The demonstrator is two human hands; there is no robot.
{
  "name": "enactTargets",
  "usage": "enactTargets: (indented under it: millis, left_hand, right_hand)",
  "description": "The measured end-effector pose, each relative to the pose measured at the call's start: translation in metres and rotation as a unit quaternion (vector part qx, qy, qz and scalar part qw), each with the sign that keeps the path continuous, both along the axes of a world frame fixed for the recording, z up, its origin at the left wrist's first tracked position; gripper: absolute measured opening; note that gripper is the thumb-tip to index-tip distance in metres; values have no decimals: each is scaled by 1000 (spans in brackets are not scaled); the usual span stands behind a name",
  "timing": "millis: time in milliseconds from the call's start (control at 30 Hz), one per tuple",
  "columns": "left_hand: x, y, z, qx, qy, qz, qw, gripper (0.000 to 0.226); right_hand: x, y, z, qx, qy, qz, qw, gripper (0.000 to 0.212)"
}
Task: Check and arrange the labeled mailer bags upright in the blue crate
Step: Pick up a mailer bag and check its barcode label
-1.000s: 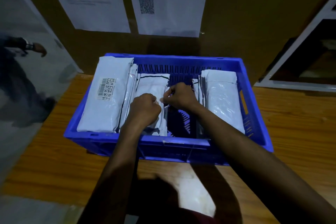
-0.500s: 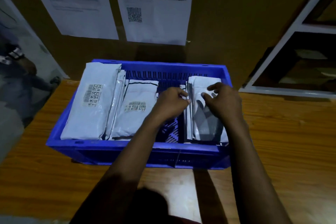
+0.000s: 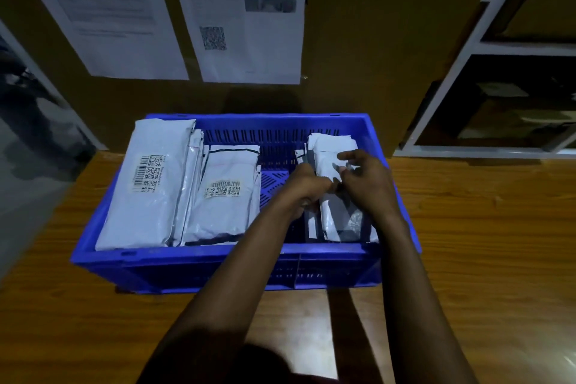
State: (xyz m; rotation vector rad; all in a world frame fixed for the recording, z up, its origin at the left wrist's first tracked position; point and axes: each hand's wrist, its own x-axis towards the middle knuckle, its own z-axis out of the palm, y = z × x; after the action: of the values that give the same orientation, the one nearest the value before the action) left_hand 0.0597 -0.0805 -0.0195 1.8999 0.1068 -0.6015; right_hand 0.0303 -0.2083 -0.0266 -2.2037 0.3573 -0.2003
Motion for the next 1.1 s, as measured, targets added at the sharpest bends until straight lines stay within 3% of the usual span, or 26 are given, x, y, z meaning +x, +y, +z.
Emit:
enactTargets:
  millis: [200,300,367,500,633,700,867,1000,1100]
  left_hand:
    - [2,8,4,-30,-64,35,997,25]
    - [4,18,14,5,-170,37,985,47]
    - [1,23,24,34,-266,21,963,48]
    - [-7,24,35,41,-364,-25,930,45]
    - [-1,31,37,-11,-299,-85,950,44]
    - [2,38,42,-26,-276,-128,952,41]
    - [2,51,52,-95,-197,-170,961,33]
    - [4,63,43,-109,-171,-76,976,30]
    - [0,74,28,-162,-87,-2,983,35]
  right_hand:
    - [-5,-11,7,39,-23,-8,999,26]
    - [-11,-19,22,190,-50,-36,980,37]
    - [-16,-22,38,302,-79,-54,948,49]
    - [-24,-29,59,370,-103,-72,920,71]
    - [-31,-44,54,224,-99,-66,967,87]
    - [-36,-55,50,200,-97,-51,974,89]
    - [-47,-74,48,284,-78,-29,955,52]
    - [-45,-76,40,336,-95,-74,934,40]
    - [-44,-75,37,397,-109,-112,904,40]
